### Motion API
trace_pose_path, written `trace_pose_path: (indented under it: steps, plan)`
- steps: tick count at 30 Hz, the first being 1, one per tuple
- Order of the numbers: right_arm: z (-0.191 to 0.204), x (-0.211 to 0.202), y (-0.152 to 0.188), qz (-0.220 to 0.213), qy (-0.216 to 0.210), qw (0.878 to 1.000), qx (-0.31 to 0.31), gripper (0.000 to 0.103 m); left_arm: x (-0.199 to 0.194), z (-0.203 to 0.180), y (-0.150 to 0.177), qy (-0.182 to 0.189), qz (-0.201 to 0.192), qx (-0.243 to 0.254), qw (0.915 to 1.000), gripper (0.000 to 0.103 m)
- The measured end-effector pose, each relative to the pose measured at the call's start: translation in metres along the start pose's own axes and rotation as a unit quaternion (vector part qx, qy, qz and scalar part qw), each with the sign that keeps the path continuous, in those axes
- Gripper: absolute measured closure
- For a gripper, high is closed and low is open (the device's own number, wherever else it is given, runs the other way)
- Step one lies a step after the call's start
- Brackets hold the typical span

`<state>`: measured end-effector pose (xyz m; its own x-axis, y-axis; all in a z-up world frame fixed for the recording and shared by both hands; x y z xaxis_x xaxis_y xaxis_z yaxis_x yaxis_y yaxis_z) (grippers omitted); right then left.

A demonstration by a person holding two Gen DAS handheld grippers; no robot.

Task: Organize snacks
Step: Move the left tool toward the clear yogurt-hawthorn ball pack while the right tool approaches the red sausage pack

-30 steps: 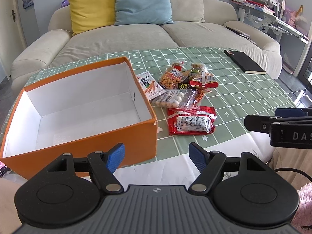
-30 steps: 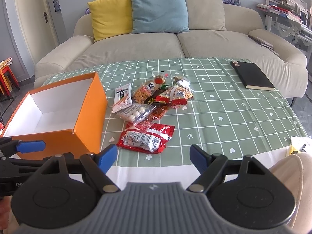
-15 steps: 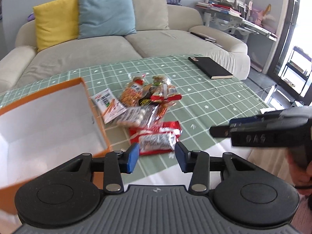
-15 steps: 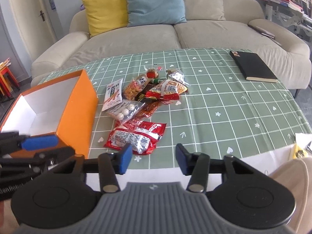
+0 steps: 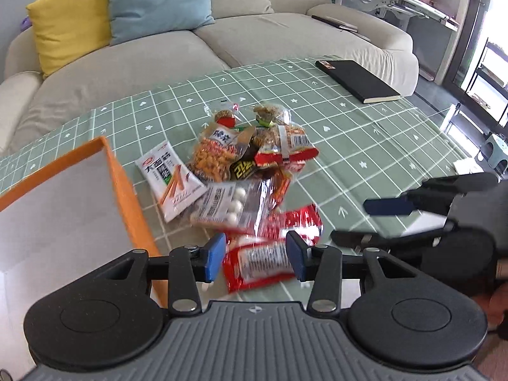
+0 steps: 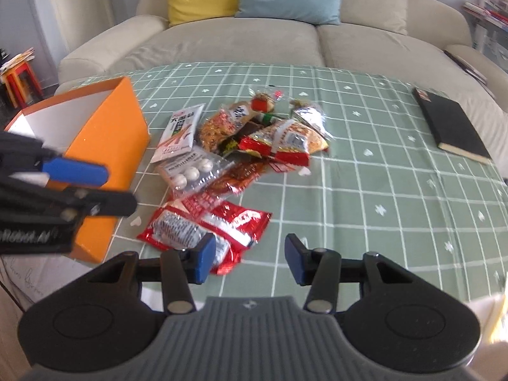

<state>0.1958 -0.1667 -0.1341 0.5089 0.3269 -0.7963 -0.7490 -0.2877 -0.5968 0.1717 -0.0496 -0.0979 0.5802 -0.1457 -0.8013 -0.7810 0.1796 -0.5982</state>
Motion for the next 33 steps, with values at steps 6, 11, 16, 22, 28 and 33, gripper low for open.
trace_pose_path:
  steps: [6, 11, 16, 22, 28, 33]
  plan:
    - [0.01, 0.026, 0.002, 0.024, -0.048, 0.998, -0.044, 0.042, 0.036, -0.003, -0.01, 0.003, 0.069, 0.059, 0.9958, 0.031]
    - [0.018, 0.043, 0.007, 0.032, -0.071, 0.995, -0.064, 0.033, 0.064, -0.001, -0.013, -0.02, 0.106, 0.075, 0.9913, 0.031]
    - [0.012, 0.058, 0.009, 0.048, -0.078, 0.995, -0.042, 0.033, 0.077, -0.001, -0.014, -0.036, 0.111, 0.075, 0.9904, 0.035]
    - [0.013, 0.063, 0.012, 0.049, -0.087, 0.994, -0.034, 0.04, 0.08, -0.005, -0.016, -0.038, 0.094, 0.076, 0.9919, 0.076]
    - [0.012, 0.06, 0.015, 0.043, -0.071, 0.996, -0.038, 0.048, 0.072, 0.001, -0.012, -0.034, 0.084, 0.055, 0.9943, 0.103]
    - [-0.002, 0.054, 0.017, 0.051, -0.044, 0.998, -0.017, 0.049, 0.061, -0.002, -0.003, -0.033, 0.08, 0.047, 0.9951, 0.103]
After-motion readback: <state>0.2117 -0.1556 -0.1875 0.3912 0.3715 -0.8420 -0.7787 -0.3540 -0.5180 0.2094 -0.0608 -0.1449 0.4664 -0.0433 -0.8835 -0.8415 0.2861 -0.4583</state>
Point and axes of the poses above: each gripper's, at about its wrist camera, not at the fingertips, and x roughly the way its jaws point, z to its left, y to its underside, the point moved 8 cm from there along x, roughly the way its jaws point, and after that the axes turned 1 degree about -y, right-handed, at the moved point
